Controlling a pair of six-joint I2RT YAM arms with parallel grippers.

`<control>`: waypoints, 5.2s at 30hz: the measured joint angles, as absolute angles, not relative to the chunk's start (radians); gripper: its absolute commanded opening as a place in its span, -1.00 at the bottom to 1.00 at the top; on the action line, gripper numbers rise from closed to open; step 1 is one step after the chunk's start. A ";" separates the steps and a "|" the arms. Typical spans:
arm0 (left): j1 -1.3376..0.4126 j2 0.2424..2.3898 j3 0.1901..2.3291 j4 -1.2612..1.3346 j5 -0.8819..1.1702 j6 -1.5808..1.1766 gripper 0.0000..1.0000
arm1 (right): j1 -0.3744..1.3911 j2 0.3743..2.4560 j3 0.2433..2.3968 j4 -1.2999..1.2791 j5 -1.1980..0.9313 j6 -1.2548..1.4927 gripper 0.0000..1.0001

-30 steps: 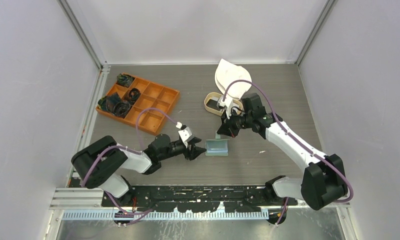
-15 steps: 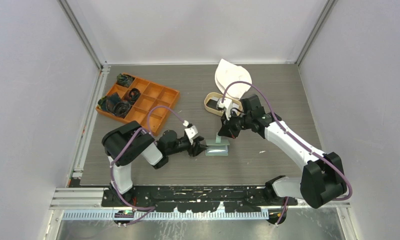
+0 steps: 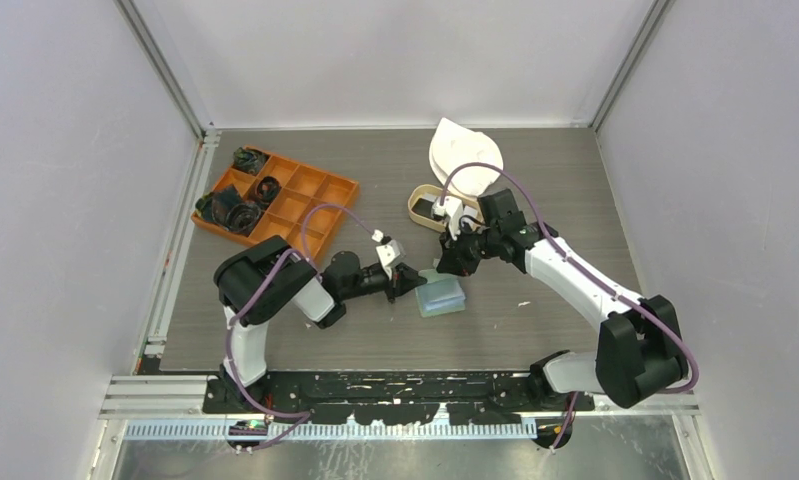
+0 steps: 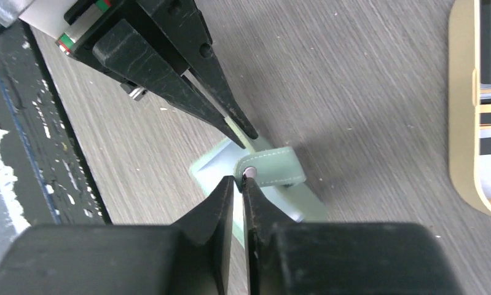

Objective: Put the credit cards into the card holder
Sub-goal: Open the card holder at the center of the board, then turn over the card slot in the card holder.

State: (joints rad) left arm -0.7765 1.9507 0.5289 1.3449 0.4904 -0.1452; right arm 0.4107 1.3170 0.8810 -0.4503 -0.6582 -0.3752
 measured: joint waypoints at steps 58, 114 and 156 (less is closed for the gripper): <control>-0.744 1.770 0.548 0.726 0.299 -0.778 -1.00 | 0.674 1.362 0.706 -0.506 -0.463 -1.096 0.03; -0.926 1.317 0.384 0.493 0.208 -0.588 -0.56 | 0.658 1.459 0.783 -0.190 -0.119 -0.515 0.01; -0.922 1.390 0.326 0.765 0.096 -0.568 -0.29 | 0.647 1.510 0.844 -0.566 -0.439 -0.882 -0.50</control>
